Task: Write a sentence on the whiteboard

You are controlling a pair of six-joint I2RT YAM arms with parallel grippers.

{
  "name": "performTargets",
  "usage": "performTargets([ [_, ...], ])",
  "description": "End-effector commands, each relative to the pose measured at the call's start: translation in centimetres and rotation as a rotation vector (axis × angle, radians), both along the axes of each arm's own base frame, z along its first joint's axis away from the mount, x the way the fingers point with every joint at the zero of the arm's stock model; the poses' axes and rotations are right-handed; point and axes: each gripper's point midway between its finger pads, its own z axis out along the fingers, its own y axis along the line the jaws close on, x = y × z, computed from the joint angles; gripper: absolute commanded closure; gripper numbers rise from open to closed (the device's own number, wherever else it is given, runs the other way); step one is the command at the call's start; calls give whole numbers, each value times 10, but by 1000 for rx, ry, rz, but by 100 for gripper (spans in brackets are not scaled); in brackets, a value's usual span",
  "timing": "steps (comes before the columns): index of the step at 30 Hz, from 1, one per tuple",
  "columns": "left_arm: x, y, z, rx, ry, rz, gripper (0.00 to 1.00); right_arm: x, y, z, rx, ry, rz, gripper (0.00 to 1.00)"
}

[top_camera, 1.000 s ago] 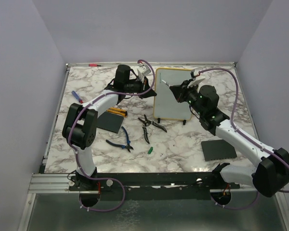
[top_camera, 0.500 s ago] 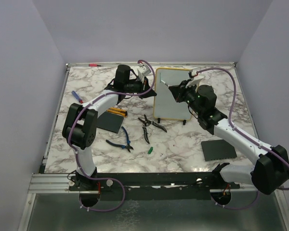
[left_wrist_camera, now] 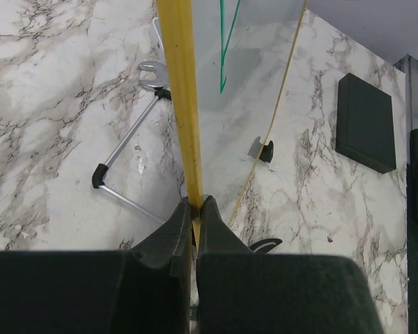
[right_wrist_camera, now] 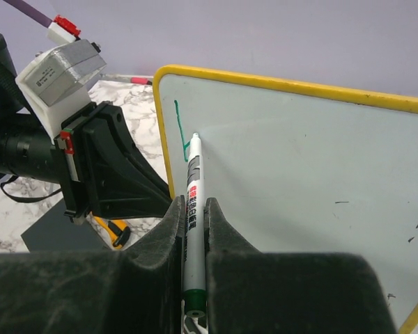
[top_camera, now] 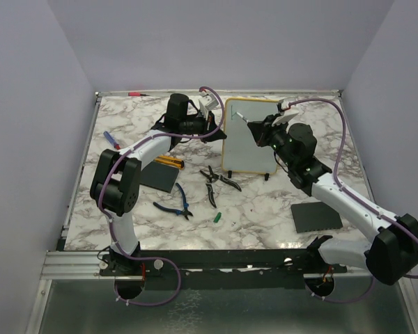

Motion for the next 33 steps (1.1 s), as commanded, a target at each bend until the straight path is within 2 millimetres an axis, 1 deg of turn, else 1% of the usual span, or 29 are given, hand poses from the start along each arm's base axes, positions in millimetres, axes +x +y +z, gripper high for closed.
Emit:
performTargets([
  [1, -4, 7, -6, 41, -1, 15, 100, -11, 1, 28, 23, -77, 41, 99],
  [5, -3, 6, -5, 40, -4, 17, 100, -15, -1, 42, 35, -110, 44, 99],
  [8, -4, 7, -5, 41, -3, 16, 100, -10, -2, 47, 28, -125, 27, 99],
  [19, -4, 7, -6, 43, -4, 15, 100, 9, -1, 44, -4, -132, -16, 99],
  [23, -4, 7, -5, 43, -5, 17, 100, 12, -7, 34, -16, -115, -52, 99],
  [26, -3, 7, -5, 43, -5, 16, 100, 12, -9, 22, -29, -87, -60, 99],
  [33, -3, 7, -5, 43, -7, 16, 100, -1, -11, -14, -28, -1, -43, 100],
])
